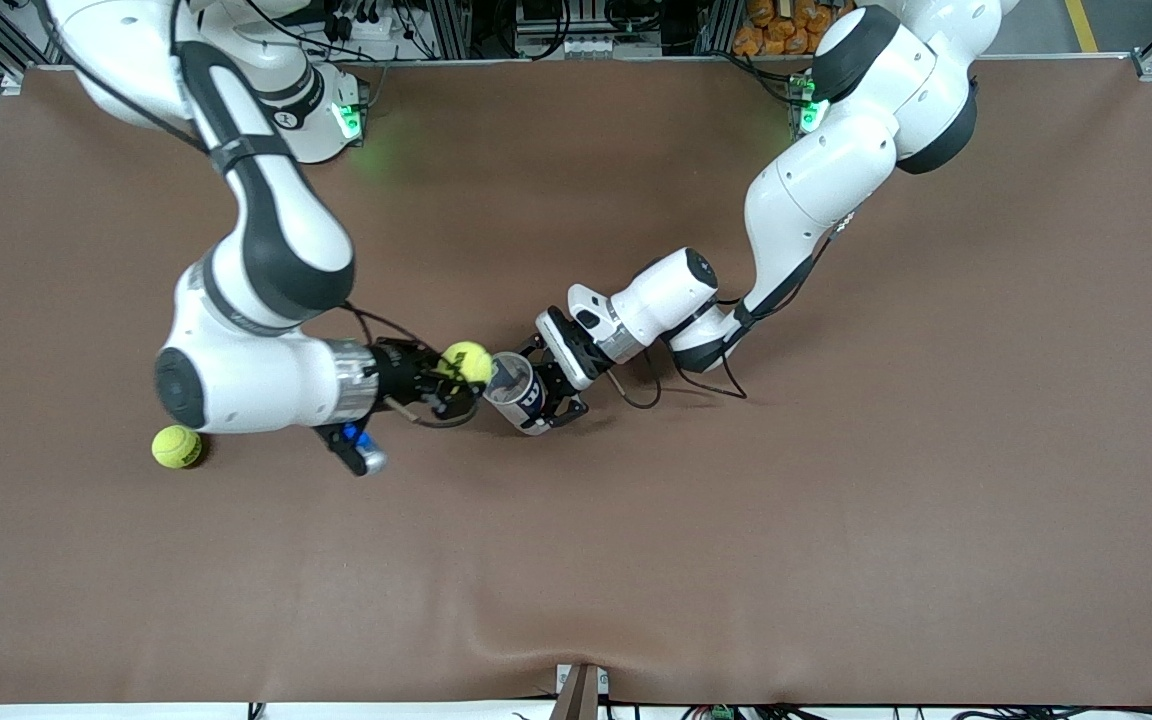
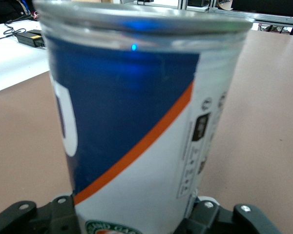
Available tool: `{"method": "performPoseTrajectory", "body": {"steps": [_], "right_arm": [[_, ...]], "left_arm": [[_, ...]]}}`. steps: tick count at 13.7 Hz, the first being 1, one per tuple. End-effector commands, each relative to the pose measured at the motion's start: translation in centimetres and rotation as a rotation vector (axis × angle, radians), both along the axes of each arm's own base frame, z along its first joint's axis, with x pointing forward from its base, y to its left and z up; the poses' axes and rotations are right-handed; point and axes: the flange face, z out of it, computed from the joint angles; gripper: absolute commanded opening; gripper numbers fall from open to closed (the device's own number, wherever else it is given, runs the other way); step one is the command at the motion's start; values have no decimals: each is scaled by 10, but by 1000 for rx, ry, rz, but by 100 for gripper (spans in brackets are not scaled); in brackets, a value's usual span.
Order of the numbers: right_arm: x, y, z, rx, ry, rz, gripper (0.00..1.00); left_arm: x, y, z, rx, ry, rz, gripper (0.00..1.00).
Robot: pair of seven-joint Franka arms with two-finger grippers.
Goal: Insert tennis ball vertically with right arm
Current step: 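Lower the ball into the can mouth and open the right gripper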
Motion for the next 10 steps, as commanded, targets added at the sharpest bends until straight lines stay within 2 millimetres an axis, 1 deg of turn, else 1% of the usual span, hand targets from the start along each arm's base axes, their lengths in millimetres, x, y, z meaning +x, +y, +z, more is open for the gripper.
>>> {"method": "performPoseTrajectory", "body": {"steps": [1,2,4,5,6,7,8,9,10], "right_arm": [[-8,12,2,-5,18,-28,0],[-6,12,0,-6,14,-35,0],[-8,19,-10,-14,14,-27,1],[-7,17,-13,-19,15,-29,5],[-5,16,-17,-21,14,-32,11],[-4,17,-21,-27,8,-33,22],[-5,18,-23,-39,-1,-27,27],[-8,24,-24,-55,-8,-10,29],[-9,26,-24,-65,-17,-1,48]], "left_arm": [[2,-1,-9,3,19,10,71],[2,-1,-8,2,17,10,71],[3,-1,-8,3,17,10,71],[2,-2,-8,2,16,9,71],[2,-2,-7,1,15,9,71],[3,-1,-7,2,16,10,71],[2,-2,-8,3,17,9,71],[2,-2,-8,2,16,9,71],[1,-2,-8,2,17,8,72]]}}
